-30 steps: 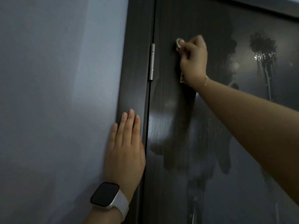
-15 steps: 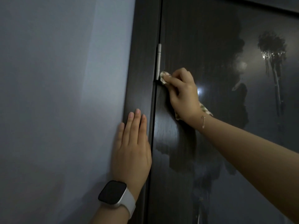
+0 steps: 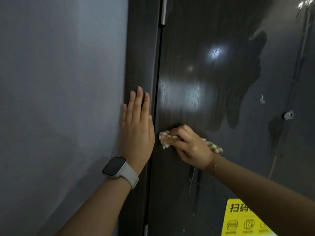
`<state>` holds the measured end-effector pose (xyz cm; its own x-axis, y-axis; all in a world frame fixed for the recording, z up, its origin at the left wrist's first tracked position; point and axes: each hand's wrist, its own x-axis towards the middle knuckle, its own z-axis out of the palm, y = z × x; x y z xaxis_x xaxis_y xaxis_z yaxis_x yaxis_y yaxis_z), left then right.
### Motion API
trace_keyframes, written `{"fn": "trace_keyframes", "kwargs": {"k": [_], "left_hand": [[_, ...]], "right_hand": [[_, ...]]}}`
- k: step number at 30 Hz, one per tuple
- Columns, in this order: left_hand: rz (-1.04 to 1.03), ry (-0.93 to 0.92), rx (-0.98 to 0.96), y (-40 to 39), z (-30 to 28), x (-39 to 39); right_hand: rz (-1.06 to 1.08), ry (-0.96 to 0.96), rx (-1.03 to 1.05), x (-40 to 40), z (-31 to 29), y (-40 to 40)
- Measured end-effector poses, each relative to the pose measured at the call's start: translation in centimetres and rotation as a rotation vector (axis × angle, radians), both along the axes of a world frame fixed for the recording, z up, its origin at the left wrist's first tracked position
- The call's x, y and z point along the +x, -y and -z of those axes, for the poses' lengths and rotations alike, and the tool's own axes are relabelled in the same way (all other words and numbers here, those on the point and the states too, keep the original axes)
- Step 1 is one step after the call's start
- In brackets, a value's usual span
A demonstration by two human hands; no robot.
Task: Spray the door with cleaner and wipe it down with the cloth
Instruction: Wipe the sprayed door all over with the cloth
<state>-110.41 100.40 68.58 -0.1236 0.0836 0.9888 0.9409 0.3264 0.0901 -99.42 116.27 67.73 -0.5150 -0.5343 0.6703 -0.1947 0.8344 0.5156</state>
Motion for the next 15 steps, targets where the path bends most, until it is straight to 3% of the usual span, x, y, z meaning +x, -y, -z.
{"fn": "trace_keyframes", "kwargs": {"k": [3, 8, 15], "left_hand": [[0.004, 0.022, -0.040, 0.2, 1.7, 0.2], [0.075, 0.131, -0.078, 0.1, 5.5, 2.0], [-0.035, 0.264, -0.211, -1.1, 14.0, 4.2]], "right_hand": [[-0.009, -0.079, -0.092, 0.6, -0.4, -0.1], [0.092, -0.541, -0.654, 4.9, 1.6, -3.6], [0.119, -0.591, -0.953, 6.5, 10.9, -3.4]]}}
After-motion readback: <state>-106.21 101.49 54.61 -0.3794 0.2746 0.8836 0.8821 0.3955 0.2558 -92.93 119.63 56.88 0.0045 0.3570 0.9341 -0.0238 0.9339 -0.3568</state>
